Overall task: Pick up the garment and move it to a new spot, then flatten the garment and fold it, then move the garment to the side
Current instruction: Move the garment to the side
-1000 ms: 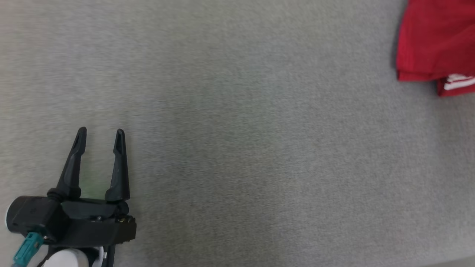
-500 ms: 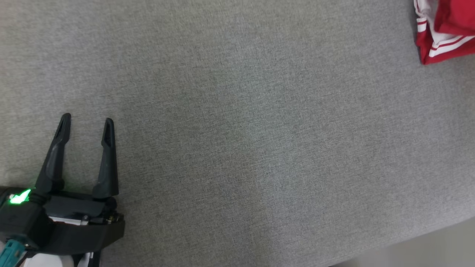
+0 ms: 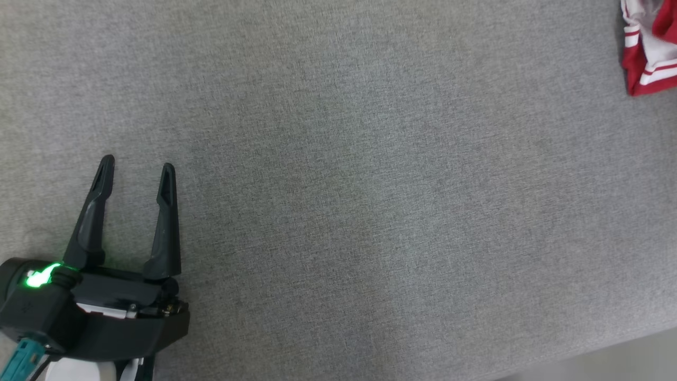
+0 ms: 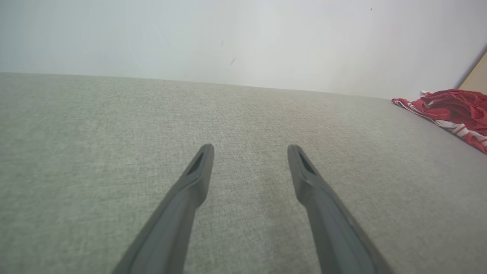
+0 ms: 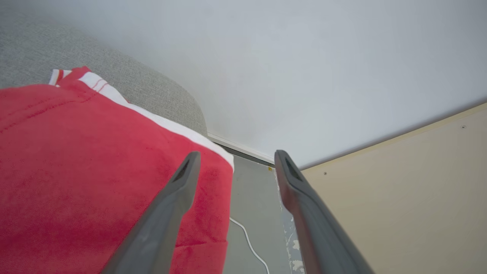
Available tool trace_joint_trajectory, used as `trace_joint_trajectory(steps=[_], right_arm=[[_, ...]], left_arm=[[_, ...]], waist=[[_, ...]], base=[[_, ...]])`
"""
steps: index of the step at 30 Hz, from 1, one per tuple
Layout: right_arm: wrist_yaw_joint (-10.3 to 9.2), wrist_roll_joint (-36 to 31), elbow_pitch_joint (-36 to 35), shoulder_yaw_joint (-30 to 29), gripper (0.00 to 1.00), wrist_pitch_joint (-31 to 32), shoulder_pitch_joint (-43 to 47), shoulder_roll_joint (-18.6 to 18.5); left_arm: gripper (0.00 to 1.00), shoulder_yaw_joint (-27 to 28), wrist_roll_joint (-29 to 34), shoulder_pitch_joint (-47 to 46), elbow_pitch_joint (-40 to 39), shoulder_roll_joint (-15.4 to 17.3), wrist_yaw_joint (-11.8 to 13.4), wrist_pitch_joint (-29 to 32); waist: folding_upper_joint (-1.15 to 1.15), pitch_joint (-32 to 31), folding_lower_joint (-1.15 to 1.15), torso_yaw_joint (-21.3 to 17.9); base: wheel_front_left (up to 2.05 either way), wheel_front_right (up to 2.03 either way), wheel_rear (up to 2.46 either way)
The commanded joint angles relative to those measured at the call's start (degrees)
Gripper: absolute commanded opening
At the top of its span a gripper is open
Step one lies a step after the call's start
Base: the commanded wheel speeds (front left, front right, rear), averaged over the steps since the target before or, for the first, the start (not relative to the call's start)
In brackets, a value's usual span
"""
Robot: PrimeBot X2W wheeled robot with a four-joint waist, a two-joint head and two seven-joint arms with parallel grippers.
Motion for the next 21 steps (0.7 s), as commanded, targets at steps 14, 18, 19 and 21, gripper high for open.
trace_joint_trajectory(steps=[14,18,19,21], right_arm=[[-0.15,2.24,-3.85,-3.44,1.00,-8.03,3.57,6.73],[-0.15,4.37,-9.66,-4.93,1.00,-8.37,8.70,9.97],[-0.15,4.79,-11.82,-5.79,1.00,-8.40,10.24,10.78],[-0.15,5.32,-15.99,-7.72,1.00,-8.39,14.75,12.57]], left_arm=[[1.00,1.98,-2.09,4.82,4.71,-2.14,0.70,0.31],[1.00,3.87,-2.50,7.58,5.49,-2.65,0.92,0.29],[1.00,4.48,-2.45,8.24,5.67,-2.70,0.96,0.29],[1.00,5.39,-2.39,9.63,6.19,-2.81,0.90,0.30]], waist=[[0.00,-13.13,0.00,2.19],[0.00,-18.12,0.00,3.00],[0.00,-19.33,0.00,3.19],[0.00,-21.66,0.00,3.69]], base=[[0.00,0.00,0.00],[0.00,0.00,0.00],[0.00,0.00,0.00],[0.00,0.00,0.00]])
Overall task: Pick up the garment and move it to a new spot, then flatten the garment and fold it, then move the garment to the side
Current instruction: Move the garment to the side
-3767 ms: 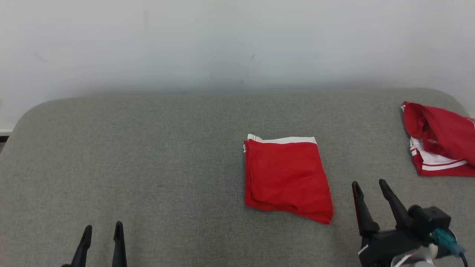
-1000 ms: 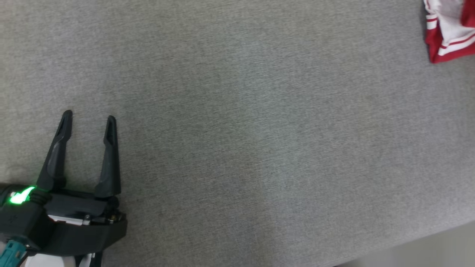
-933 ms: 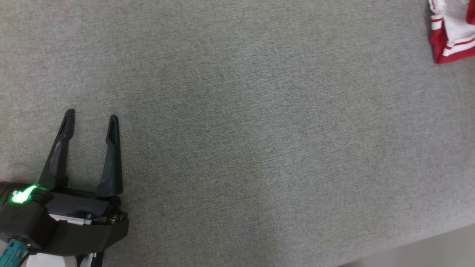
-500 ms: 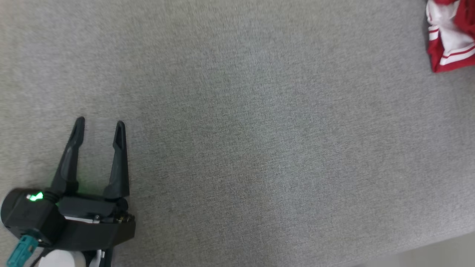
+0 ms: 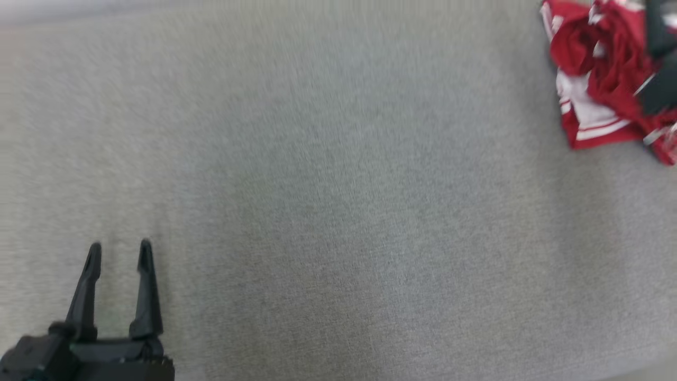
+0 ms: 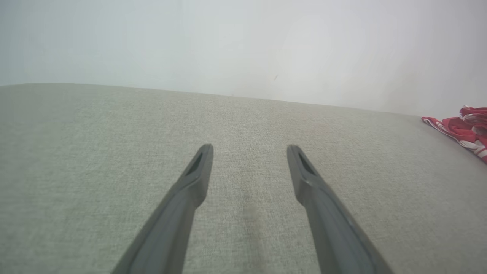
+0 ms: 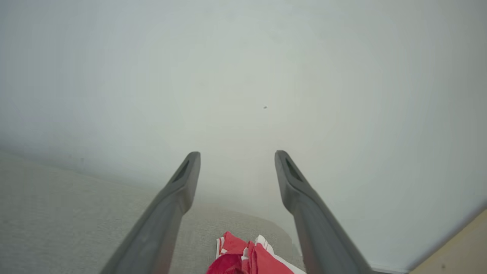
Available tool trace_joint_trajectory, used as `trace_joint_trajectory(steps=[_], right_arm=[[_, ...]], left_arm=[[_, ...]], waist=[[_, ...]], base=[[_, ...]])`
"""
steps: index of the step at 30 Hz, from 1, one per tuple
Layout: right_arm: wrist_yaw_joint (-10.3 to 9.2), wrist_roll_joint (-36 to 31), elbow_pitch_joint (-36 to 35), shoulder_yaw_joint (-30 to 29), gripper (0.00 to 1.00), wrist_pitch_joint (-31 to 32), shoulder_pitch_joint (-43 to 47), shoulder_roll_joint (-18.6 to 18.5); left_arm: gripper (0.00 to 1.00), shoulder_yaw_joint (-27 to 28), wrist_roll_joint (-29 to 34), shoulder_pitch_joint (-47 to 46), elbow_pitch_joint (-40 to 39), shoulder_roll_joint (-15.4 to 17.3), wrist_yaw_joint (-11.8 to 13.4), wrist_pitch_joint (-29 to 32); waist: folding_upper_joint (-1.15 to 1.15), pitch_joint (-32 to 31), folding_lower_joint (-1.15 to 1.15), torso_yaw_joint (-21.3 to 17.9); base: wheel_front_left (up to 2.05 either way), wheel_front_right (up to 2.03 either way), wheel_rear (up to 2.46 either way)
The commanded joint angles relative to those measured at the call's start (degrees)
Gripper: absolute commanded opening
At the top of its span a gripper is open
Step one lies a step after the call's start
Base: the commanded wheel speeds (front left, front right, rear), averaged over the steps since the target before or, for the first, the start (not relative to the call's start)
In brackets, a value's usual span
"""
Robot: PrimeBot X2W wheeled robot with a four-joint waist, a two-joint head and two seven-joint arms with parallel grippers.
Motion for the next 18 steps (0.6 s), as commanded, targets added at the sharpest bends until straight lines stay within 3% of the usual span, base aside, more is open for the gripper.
trace_joint_trajectory(steps=[1,10,18], right_arm=[[-0.15,0.41,-2.07,-1.17,1.00,-0.19,3.58,1.01],[-0.15,-2.24,-20.01,-13.39,1.00,-0.21,30.86,11.19],[-0.15,-3.36,-28.08,-19.28,1.00,-0.23,47.56,19.22]], left_arm=[[1.00,0.65,0.04,1.46,0.24,-0.21,0.03,0.04],[1.00,2.98,-0.49,5.22,2.33,-1.27,0.07,0.03],[1.00,2.56,-0.18,5.17,5.24,-1.87,-0.32,0.04]], waist=[[0.00,-6.95,0.00,1.84],[0.00,-13.81,0.00,5.20],[0.00,-16.60,0.00,7.55]], base=[[0.00,0.00,0.00],[0.00,0.00,0.00],[0.00,0.00,0.00]])
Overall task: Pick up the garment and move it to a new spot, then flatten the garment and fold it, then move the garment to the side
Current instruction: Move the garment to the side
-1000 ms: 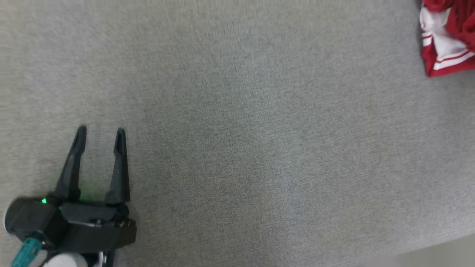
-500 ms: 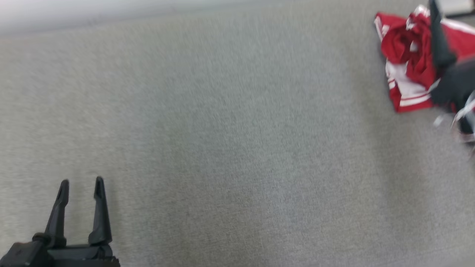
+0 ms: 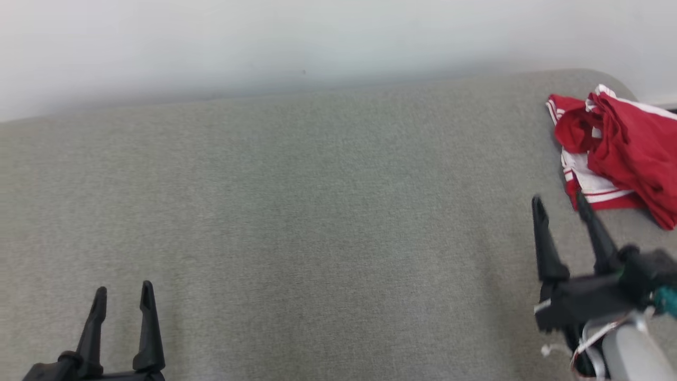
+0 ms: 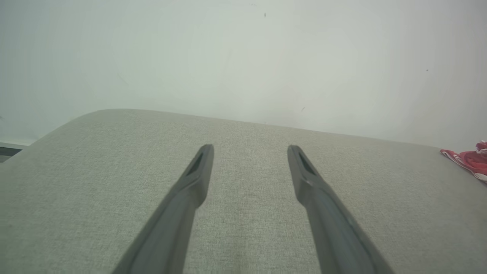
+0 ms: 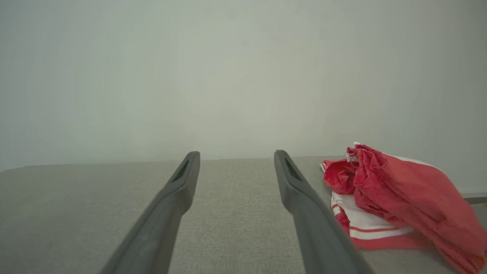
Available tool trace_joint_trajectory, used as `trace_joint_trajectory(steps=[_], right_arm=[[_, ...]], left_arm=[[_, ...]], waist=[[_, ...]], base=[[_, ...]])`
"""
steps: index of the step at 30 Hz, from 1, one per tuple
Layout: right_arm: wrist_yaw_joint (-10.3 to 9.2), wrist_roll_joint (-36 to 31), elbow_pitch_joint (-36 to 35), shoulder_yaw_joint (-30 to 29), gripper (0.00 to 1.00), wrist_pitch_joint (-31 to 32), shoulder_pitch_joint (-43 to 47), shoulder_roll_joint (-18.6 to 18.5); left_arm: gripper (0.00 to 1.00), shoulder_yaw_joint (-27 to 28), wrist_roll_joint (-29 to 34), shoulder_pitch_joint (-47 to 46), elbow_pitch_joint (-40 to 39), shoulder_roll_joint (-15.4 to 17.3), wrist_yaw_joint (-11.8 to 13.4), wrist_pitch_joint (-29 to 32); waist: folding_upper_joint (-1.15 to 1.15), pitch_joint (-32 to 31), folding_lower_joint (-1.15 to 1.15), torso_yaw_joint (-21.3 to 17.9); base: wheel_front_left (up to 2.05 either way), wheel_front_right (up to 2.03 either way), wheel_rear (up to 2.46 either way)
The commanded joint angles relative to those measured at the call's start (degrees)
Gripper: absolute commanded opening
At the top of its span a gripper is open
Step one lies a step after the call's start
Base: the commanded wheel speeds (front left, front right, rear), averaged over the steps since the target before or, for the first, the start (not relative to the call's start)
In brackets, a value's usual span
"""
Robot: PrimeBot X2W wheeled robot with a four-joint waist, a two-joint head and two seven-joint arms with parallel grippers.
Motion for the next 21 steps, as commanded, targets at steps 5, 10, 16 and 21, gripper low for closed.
trace_joint_trajectory(steps=[5,10,16,21], right_arm=[[-0.15,-1.07,-2.63,-2.59,1.00,-0.24,8.12,4.52],[-0.15,-2.09,-3.64,-2.42,1.00,0.14,12.16,7.34],[-0.15,-3.42,-2.92,-2.52,1.00,0.13,14.13,9.10],[-0.15,-3.82,-2.26,-2.60,1.00,0.09,14.30,9.85]], left_arm=[[1.00,-0.24,0.38,0.85,1.77,-0.49,-0.14,0.04],[1.00,0.11,0.52,1.72,3.48,-0.64,0.20,0.04],[1.00,0.22,0.89,2.65,4.51,-0.70,0.18,0.04],[1.00,-0.17,1.48,2.96,4.94,-0.76,-0.05,0.04]], waist=[[0.00,-3.70,0.01,2.39],[0.00,-5.18,0.01,2.50],[0.00,-6.73,0.01,3.02],[0.00,-7.16,0.01,3.46]], base=[[0.00,0.00,0.00],[0.00,0.00,0.00],[0.00,0.00,0.00],[0.00,0.00,0.00]])
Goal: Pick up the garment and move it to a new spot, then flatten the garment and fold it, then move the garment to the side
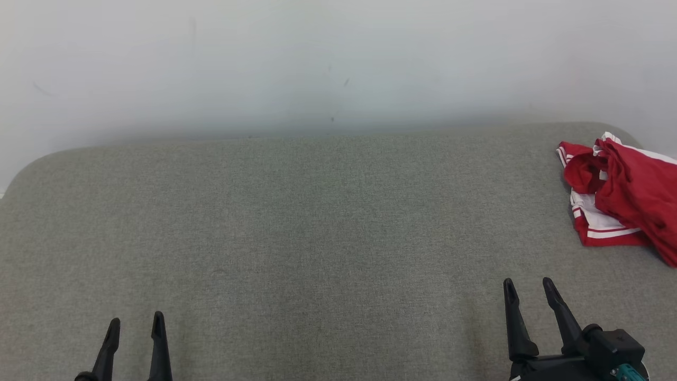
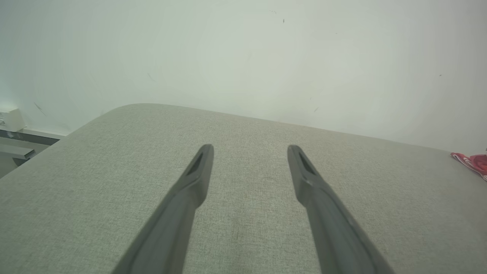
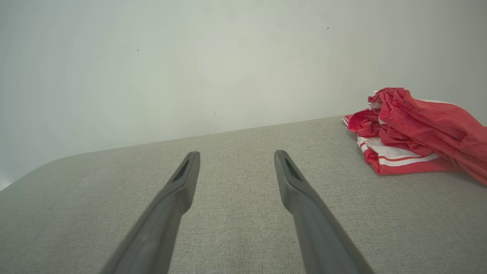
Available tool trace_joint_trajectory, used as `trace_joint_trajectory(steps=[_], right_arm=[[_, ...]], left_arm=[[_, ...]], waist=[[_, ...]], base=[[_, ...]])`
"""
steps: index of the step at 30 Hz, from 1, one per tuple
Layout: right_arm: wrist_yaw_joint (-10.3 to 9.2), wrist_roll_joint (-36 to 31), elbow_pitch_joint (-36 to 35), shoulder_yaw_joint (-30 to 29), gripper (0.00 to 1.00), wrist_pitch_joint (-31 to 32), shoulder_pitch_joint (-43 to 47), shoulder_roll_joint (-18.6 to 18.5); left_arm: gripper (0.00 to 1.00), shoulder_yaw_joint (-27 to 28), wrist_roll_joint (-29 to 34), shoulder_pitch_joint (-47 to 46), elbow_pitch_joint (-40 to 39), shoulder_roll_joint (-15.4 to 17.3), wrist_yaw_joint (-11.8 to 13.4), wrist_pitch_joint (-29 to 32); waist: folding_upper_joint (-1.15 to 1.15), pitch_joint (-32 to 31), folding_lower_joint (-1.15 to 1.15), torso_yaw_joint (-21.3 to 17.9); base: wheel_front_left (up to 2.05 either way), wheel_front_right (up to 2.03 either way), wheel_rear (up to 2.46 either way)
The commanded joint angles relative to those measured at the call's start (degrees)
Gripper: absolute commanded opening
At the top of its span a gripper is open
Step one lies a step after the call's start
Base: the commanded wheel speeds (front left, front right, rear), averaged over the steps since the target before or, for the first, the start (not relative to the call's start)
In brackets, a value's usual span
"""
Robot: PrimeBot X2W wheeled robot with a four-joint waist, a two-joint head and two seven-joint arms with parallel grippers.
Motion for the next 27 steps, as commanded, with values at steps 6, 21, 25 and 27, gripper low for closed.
trace_joint_trajectory(steps=[6,21,25,27], right_arm=[[-0.15,-0.38,0.51,-0.14,1.00,-0.13,-0.41,0.36],[0.01,5.21,2.65,-0.50,0.00,1.62,0.45,0.38],[0.00,9.42,2.59,-1.00,0.00,2.75,0.07,0.44],[0.00,11.45,2.56,-1.23,0.00,3.30,-0.11,0.47]], left_arm=[[1.00,-0.23,0.59,0.61,0.61,-0.07,-0.23,0.03],[0.00,0.03,-5.13,-1.08,4.37,-0.47,-0.23,1.96],[0.00,-0.08,-9.50,-1.56,4.45,-0.45,-0.28,3.03],[0.00,-0.16,-11.59,-1.78,4.46,-0.44,-0.31,3.51]], waist=[[0.00,-0.14,0.00,0.13],[0.00,-0.02,0.00,0.03],[0.00,-0.02,0.00,0.03],[0.00,-0.01,0.00,0.03]], base=[[0.00,0.00,0.00],[0.00,0.00,0.00],[0.00,0.00,0.00],[0.00,0.00,0.00]])
